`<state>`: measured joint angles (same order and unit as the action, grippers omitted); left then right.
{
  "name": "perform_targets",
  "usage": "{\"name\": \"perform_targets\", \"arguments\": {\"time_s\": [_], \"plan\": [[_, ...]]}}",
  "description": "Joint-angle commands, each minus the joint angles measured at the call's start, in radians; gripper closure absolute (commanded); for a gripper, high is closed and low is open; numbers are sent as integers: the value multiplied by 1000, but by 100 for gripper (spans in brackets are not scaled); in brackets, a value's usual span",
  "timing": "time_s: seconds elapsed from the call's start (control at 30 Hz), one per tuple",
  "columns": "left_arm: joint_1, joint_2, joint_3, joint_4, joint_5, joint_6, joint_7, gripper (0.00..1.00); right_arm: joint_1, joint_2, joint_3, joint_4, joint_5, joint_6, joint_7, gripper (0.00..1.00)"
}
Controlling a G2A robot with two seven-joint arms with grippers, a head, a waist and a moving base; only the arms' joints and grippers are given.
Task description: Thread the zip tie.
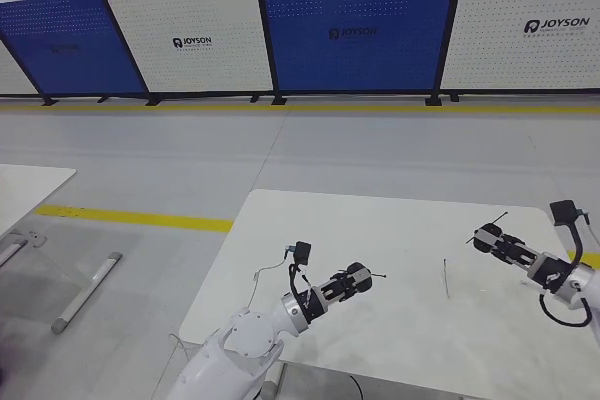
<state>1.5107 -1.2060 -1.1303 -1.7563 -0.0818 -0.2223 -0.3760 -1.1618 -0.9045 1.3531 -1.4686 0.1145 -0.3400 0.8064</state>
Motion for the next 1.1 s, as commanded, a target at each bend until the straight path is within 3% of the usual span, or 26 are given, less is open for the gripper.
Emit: {"name": "perform_targets", "arguments": {"time_s": [0.0,0.97,1.07], "plan": [[0,0,0,0,0,0,0,100,0,0,0,0,0,0,0,100],[0,0,0,0,0,0,0,100,0,0,0,0,0,0,0,100],[-6,-1,0,6,15,9,31,100,0,0,0,0,0,0,0,100]]}}
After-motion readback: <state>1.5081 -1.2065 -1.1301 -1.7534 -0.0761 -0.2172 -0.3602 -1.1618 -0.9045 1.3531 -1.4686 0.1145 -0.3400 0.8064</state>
